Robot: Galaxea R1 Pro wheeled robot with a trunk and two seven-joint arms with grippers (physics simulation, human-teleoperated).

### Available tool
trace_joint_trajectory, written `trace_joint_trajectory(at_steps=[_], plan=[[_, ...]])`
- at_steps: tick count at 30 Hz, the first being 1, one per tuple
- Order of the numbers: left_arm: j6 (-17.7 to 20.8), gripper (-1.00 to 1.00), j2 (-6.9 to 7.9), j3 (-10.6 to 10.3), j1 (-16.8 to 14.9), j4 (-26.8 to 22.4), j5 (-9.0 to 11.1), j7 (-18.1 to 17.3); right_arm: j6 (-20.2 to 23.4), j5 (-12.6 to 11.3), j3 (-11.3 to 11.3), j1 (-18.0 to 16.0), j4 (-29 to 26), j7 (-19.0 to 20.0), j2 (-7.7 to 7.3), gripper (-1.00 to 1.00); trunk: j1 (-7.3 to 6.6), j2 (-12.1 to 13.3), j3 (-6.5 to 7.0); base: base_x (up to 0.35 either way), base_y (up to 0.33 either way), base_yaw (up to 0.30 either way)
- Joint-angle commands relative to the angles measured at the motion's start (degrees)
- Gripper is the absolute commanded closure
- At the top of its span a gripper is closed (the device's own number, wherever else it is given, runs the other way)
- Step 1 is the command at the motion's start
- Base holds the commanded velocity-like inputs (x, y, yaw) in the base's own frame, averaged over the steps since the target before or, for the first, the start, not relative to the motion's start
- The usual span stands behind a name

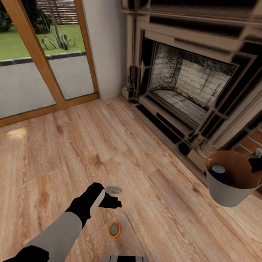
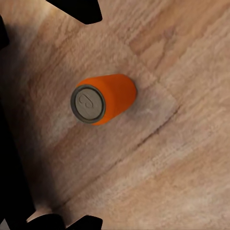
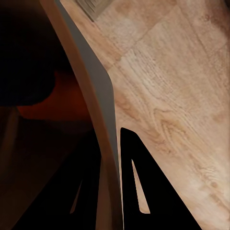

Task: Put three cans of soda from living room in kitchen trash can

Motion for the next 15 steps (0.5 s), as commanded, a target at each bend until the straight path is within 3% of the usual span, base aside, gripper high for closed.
trace_joint_trajectory(at_steps=[1, 15], plan=[[0.0, -1.0, 0.0, 0.0, 0.0, 0.0, 0.0, 0.0, 0.1, -0.2, -0.1, 0.0, 0.0, 0.1, 0.01, 1.0, 0.21, -0.4, -0.27, 0.0, 0.0, 0.0], [0.0, -1.0, 0.0, 0.0, 0.0, 0.0, 0.0, 0.1, 0.1, -0.2, -0.1, 0.0, 0.0, 0.1, -0.03, 1.0, 3.29, -6.0, -4.04, 0.0, 0.0, 0.0]])
